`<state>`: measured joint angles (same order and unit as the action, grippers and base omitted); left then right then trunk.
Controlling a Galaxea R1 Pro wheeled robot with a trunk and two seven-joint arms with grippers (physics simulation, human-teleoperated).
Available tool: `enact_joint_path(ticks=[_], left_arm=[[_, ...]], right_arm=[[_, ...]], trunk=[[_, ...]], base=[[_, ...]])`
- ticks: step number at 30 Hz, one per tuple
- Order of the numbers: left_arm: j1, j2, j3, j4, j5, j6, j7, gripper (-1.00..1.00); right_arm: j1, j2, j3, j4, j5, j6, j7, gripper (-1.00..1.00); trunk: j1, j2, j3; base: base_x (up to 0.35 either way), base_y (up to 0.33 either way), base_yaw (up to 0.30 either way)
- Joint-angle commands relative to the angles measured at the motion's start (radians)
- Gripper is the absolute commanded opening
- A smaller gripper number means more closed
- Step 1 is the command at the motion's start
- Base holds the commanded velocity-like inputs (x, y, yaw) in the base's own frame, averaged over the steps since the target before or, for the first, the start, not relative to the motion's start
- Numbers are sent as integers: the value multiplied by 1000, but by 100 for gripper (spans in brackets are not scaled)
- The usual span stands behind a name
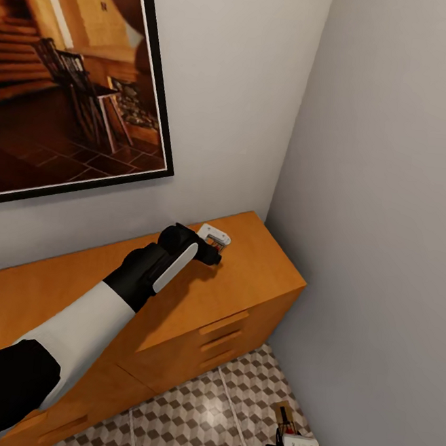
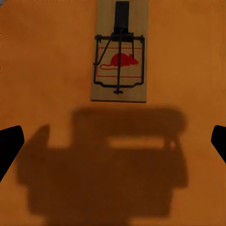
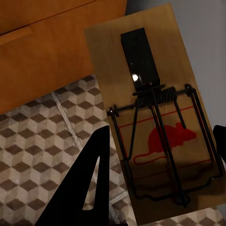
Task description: Take the four mousetraps from the cabinet in the bathroom and place them on the bathroom floor. Make sure all four end up on the same floor surface, and ensure that at least two of them are either under or directly next to the same bathroom sink.
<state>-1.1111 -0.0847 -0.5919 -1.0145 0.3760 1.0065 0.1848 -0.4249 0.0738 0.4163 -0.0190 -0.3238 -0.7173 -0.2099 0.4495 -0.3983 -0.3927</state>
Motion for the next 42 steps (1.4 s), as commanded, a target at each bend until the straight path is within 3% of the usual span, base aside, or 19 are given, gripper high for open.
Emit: enact_joint_path(ticks=[1, 42], left_arm=[[-1, 0, -2, 1, 11, 3, 10, 100], [-1, 0, -5, -2, 11, 3, 10, 100]], right_arm=[[-1, 0, 9, 1, -5, -2, -6, -100], [-1, 1, 9, 1, -5, -2, -6, -100]], trunk=[[1, -2, -2], [1, -2, -10]], base=[[0, 0, 0], [33, 0, 0]])
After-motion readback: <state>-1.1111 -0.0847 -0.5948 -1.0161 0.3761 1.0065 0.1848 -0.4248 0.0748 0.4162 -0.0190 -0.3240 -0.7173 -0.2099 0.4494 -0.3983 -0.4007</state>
